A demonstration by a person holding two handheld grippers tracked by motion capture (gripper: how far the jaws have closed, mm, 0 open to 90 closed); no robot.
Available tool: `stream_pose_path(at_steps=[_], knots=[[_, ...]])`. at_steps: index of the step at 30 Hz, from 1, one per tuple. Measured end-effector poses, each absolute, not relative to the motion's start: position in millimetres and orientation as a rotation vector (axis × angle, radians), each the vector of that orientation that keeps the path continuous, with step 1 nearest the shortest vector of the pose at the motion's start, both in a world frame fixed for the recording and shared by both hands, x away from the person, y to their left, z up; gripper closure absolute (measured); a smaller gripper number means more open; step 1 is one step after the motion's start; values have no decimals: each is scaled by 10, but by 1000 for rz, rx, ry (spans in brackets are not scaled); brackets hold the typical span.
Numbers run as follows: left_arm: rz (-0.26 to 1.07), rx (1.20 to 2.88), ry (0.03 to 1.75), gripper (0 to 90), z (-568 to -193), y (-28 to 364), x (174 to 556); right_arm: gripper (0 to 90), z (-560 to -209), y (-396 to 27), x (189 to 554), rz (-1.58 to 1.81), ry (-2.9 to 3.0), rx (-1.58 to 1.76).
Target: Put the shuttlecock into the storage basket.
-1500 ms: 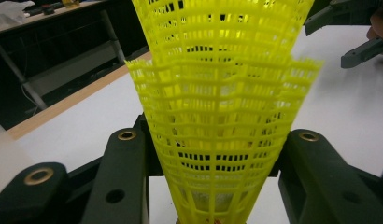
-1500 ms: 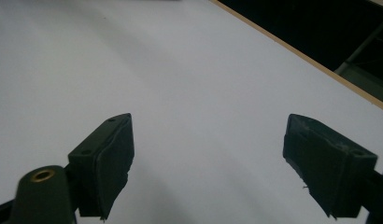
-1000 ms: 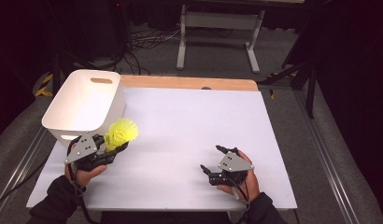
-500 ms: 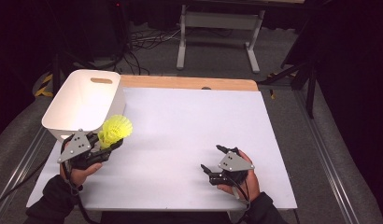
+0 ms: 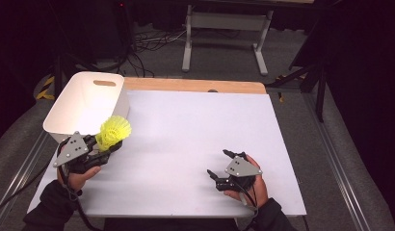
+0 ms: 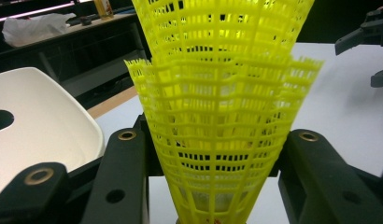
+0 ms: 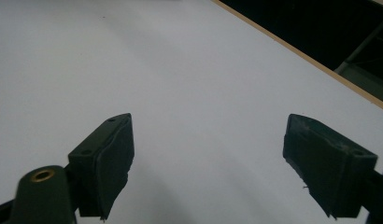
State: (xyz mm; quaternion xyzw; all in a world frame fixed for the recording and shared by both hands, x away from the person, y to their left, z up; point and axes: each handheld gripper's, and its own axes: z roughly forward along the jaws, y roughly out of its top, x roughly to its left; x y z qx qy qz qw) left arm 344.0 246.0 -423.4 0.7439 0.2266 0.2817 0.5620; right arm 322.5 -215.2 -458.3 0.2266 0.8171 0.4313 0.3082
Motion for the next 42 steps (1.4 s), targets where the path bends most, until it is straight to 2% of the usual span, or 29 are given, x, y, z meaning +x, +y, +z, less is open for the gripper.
stream_pose_path(at_steps=[42], knots=[[715,1693,585,580,-4136,2640,3414,175,-4581,-2151,3227,1144,2163,599]])
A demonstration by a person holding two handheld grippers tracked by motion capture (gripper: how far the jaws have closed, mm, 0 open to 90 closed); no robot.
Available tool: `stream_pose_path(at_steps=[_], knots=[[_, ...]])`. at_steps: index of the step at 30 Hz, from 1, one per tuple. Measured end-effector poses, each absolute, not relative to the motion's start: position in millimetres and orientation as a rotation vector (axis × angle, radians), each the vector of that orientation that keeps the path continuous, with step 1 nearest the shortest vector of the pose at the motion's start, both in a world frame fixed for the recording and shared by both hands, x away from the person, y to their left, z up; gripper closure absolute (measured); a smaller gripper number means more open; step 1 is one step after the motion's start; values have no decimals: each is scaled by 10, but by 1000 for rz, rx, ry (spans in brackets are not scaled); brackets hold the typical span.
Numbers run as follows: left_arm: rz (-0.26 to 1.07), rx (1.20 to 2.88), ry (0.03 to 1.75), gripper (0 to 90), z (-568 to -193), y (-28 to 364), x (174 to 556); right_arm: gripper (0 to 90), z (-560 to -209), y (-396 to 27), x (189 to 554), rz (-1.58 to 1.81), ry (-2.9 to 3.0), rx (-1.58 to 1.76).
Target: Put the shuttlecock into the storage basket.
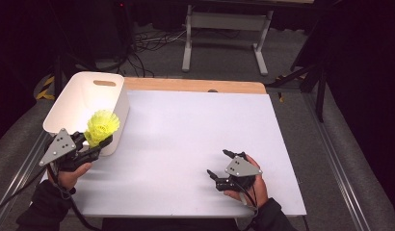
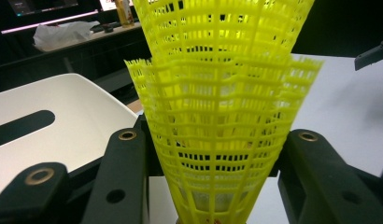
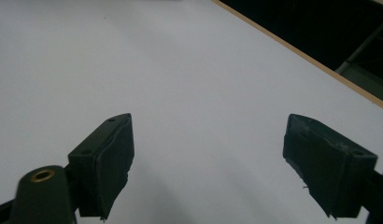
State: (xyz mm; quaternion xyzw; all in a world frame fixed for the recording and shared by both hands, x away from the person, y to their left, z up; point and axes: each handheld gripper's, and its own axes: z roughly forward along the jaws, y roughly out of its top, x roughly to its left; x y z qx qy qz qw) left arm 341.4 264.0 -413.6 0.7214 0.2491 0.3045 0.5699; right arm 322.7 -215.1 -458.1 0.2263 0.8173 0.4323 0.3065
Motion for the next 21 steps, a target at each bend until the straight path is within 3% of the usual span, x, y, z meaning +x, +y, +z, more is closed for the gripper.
stream_pose_path(at_steps=[21], knots=[[742,1660,636,579,-3998,2789,3469,174,-4583,-2156,3226,1162,2164,602]])
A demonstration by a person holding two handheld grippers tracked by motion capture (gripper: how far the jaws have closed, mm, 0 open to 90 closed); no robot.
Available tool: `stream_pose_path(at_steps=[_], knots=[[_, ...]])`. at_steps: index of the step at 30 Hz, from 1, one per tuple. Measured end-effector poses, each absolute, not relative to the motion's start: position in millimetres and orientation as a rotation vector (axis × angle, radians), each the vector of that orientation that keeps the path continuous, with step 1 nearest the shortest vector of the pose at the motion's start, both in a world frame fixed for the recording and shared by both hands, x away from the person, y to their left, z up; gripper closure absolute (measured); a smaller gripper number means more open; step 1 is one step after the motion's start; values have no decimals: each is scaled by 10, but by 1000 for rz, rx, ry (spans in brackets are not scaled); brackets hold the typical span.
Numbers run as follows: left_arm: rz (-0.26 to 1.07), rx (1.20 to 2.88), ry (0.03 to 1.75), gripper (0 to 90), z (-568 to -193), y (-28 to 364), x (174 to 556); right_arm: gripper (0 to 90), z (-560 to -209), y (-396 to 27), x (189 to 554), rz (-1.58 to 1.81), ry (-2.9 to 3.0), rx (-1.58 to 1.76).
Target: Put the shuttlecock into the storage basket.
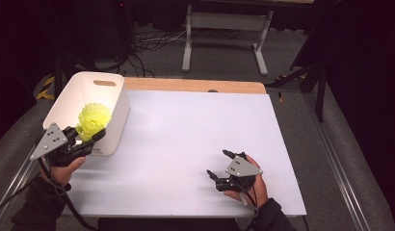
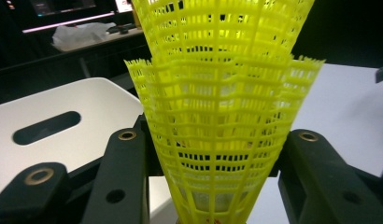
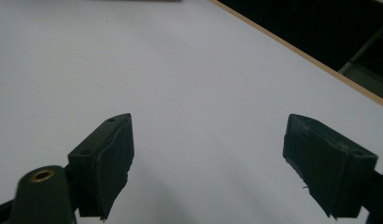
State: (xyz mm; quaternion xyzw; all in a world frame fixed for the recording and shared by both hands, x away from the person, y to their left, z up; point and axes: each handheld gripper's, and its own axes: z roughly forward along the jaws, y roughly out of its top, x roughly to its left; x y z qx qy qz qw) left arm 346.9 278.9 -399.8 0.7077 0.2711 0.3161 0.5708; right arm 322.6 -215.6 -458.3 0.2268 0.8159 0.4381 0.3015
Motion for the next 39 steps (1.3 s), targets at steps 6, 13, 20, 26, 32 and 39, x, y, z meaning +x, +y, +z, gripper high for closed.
stream_pose_path(at_steps=[6,13,20,26,32,39], knots=[[743,1651,662,577,-3949,2862,3522,174,-4589,-2156,3231,1160,2166,604],[740,1662,674,577,-3875,2905,3599,175,-4592,-2154,3235,1161,2167,607],[730,1651,689,575,-3789,2918,3666,175,-4601,-2158,3243,1158,2171,611],[733,1656,694,573,-3758,2910,3715,175,-4607,-2158,3249,1157,2173,615],[730,1665,705,570,-3725,2925,3778,174,-4611,-2154,3250,1153,2176,614],[726,1669,713,565,-3644,2923,3853,175,-4617,-2153,3254,1150,2179,614]])
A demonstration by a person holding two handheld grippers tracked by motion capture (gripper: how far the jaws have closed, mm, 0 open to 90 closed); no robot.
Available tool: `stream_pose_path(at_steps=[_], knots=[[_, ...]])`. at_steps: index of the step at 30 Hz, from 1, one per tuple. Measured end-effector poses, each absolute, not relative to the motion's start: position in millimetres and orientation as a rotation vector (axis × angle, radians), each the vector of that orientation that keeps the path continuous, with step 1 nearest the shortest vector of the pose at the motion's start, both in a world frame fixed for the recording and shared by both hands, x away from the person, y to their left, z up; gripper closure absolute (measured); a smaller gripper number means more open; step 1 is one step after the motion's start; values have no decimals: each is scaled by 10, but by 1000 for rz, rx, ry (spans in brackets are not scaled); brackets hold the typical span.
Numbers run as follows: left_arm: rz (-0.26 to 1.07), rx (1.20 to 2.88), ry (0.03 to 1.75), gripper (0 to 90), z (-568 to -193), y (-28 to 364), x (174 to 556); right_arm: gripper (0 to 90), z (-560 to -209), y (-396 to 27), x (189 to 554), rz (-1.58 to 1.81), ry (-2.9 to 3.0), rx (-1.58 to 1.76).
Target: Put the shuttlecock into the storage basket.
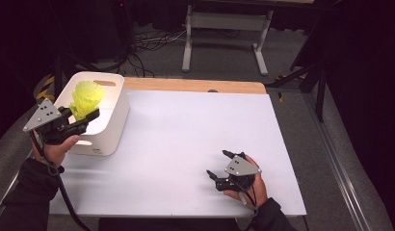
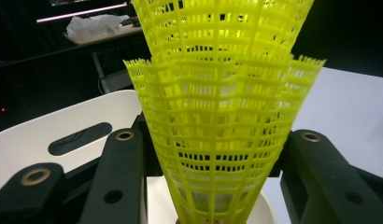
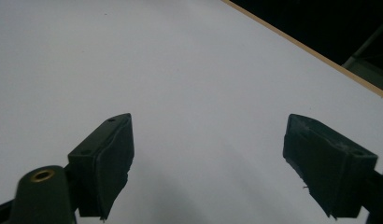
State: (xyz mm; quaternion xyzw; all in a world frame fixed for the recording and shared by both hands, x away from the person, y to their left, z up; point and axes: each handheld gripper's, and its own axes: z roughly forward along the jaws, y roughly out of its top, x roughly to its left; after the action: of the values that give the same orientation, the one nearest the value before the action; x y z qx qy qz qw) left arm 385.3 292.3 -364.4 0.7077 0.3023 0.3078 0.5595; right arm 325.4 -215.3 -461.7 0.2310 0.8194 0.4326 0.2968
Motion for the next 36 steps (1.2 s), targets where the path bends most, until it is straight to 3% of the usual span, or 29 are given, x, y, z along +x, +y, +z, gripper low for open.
stream_pose_path(at_steps=[36], knots=[[757,1683,804,553,-3353,3025,4279,175,-4580,-2188,3269,1169,2164,618]])
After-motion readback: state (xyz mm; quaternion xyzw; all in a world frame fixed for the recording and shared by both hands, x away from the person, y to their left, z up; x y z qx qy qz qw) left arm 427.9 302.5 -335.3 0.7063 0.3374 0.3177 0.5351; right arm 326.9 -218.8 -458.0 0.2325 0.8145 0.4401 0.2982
